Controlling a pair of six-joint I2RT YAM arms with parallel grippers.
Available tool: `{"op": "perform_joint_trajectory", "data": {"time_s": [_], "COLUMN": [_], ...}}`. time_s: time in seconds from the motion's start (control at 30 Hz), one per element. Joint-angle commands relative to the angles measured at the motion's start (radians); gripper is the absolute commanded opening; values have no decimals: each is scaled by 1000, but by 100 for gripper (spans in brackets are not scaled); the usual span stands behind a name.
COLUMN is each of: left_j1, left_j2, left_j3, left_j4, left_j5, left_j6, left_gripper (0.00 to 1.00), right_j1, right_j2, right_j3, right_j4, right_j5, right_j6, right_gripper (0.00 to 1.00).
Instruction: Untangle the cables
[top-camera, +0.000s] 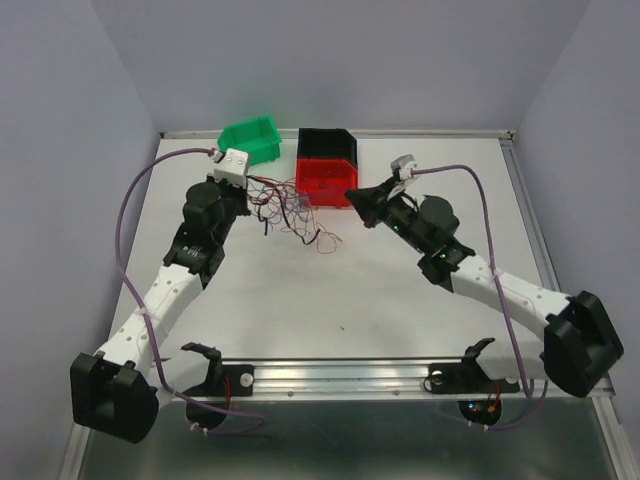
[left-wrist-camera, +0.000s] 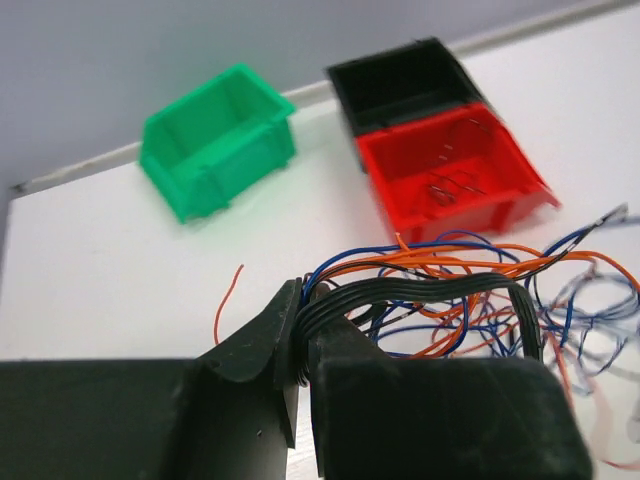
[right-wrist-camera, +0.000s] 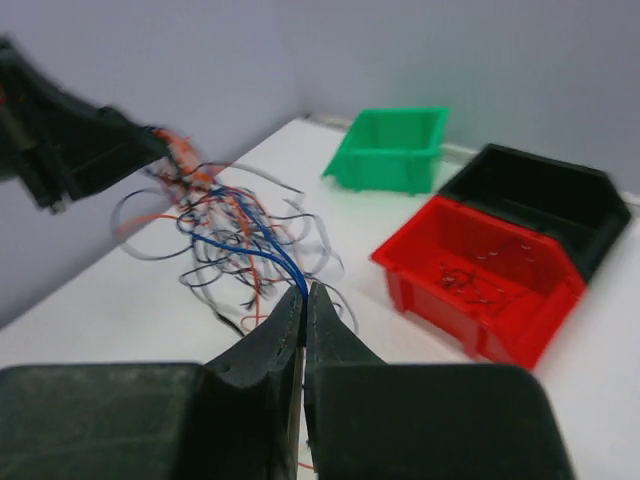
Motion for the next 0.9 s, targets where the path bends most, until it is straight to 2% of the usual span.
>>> {"op": "perform_joint_trajectory", "data": {"time_s": [0.0,0.07,0.27,0.43,0.5,0.57,0.73,0.77,0.87], "left_j1": [60,64,64,93,124,153,213,213,213], "left_j2": [-24,3,49,45,63,83,60,50,28], "left_j3": [14,21,37,37,60,79,73,71,56], "left_j4": [128,128,118,137,128,114,115,117,128], "left_j5": [-156,-138,-131,-214,-277,-306,-293,-293,-280], "left_j6": [-20,-14,-3,-29,-52,-86,-128,-129,-119], "left_gripper": [15,15,15,16,20,21,21,39,59], "right_j1": [-17,-19,-17,-17,-17,-19,-17,-19,-19], "right_j2": [-227,-355,-598,-787,-882,-967,-1041,-1046,-1075], "right_j3": [-77,-76,-152,-207,-237,-252,-234,-229,-223], "right_j4": [-110,-301,-417,-509,-532,-553,-636,-646,-692], "right_j5": [539,677,801,978,1046,1067,1107,1120,1157], "right_j6": [137,186,204,273,286,277,286,293,298], "right_gripper": [1,1,1,0,1,1,0,1,1]}}
